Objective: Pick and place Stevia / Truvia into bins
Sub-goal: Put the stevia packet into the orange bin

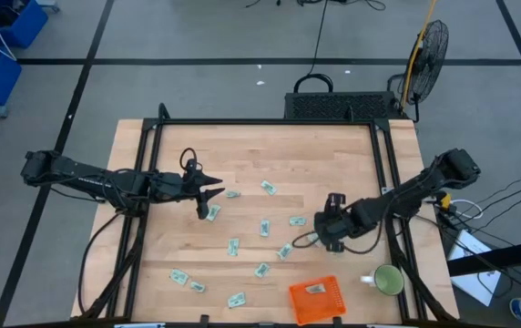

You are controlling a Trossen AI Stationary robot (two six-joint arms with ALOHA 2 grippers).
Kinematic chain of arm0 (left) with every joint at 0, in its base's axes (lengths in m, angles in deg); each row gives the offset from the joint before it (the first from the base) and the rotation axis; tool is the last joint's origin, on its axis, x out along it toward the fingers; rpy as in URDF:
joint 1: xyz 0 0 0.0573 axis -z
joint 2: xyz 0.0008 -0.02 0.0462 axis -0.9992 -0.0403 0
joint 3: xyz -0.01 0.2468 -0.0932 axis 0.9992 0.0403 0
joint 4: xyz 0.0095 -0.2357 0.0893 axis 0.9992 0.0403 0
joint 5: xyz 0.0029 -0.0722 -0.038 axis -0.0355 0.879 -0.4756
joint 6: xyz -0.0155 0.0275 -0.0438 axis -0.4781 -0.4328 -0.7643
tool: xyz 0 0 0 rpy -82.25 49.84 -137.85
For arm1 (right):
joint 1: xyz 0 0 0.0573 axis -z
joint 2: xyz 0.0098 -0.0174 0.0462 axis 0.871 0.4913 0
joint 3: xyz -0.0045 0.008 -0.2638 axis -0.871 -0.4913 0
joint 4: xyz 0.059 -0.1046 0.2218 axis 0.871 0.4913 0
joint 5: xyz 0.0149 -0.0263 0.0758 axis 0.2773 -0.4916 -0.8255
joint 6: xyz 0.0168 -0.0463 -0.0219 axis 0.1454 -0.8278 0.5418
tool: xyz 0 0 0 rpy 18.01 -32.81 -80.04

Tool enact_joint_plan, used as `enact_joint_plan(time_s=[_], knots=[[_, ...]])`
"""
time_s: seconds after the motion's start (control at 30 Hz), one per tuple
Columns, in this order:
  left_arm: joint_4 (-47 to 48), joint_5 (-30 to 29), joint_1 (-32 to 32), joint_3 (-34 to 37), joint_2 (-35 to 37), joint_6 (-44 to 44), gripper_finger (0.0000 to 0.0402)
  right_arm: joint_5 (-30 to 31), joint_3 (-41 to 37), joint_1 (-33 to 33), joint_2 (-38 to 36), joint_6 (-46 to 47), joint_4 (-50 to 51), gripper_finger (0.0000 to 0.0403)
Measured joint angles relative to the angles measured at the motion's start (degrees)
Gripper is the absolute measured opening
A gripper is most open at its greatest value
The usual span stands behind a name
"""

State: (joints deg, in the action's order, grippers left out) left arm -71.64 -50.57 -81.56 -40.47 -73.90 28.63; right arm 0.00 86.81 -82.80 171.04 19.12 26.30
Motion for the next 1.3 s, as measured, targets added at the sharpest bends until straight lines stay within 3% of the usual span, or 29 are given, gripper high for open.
enact_joint_plan(time_s=[0.2,0.57,1.0,1.13,1.3], knots=[[0.0,0.0,0.0,0.0,0.0,0.0,0.0136,-4.5,-5.4,3.1,0.0,-0.8,-3.0,0.0156],[0.0,0.0,0.0,0.0,0.0,0.0,0.0136,-5.8,-8.6,4.6,-0.3,-3.4,-8.2,0.0131],[0.0,0.0,0.0,0.0,0.0,0.1,0.0136,-8.2,-8.7,4.6,-0.4,-3.4,-9.6,0.0007],[0.0,0.0,0.0,0.0,0.0,0.1,0.0136,-8.5,-7.0,2.8,-2.2,-5.3,-9.1,0.0011],[0.4,0.0,0.0,0.0,0.0,0.1,0.0136,-7.5,1.3,-1.4,-4.6,-6.3,-9.5,0.0004]])
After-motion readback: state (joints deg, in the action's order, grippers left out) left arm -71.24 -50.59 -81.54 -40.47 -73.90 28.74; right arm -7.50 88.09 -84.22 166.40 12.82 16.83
